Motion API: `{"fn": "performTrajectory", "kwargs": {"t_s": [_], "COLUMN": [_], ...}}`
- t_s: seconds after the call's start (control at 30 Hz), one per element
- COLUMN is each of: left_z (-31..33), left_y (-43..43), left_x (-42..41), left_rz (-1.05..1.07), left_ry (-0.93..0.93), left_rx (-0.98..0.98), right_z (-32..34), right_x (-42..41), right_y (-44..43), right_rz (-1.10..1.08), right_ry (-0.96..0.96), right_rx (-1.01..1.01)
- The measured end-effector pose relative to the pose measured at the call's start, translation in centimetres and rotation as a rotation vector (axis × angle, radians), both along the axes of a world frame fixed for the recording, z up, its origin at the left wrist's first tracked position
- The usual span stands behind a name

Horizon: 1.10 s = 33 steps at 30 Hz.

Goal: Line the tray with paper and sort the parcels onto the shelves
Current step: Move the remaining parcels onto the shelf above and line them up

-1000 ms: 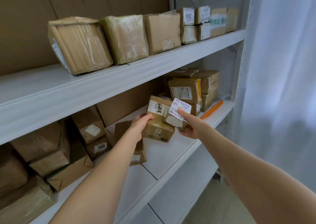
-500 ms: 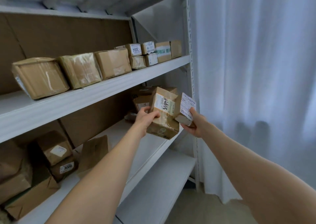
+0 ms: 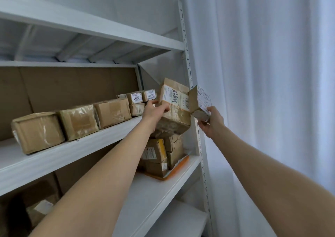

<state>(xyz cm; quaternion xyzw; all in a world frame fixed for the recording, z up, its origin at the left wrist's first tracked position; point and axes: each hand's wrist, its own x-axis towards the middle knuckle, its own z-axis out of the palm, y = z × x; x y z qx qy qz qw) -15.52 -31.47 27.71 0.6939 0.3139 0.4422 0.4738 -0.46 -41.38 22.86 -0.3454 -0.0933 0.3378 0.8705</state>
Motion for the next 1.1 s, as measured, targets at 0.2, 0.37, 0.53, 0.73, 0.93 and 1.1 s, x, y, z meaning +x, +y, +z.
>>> {"fn": "performTrajectory", "kwargs": {"t_s": [0.2, 0.37, 0.53, 0.73, 0.93, 1.1], "left_z": [6.9, 11.6, 13.5, 14.7, 14.6, 13.5], "left_y": [3.6, 7.2, 10.5, 13.9, 16.1, 18.5], "left_x": [1.7, 2.8, 4.2, 6.2, 9.3, 12.7], "left_rz": [0.080, 0.087, 0.124, 0.145, 0.187, 0.271], "left_ry": [-0.062, -0.134, -0.179, -0.211, -0.205, -0.230], "left_rx": [0.042, -0.010, -0.097, -0.195, -0.253, -0.251], "right_z": [5.8, 9.5, 11.2, 12.3, 12.6, 11.8], "right_x": [2.9, 5.0, 7.3, 10.1, 12.7, 14.4], "right_y": [5.0, 9.9, 13.8, 18.4, 24.1, 28.6], "right_rz": [-0.134, -0.122, -0.058, -0.002, -0.018, 0.138], "right_ry": [-0.141, -0.221, -0.250, -0.348, -0.469, -0.567], "right_rx": [0.074, 0.103, 0.155, 0.081, -0.104, -0.149]}}
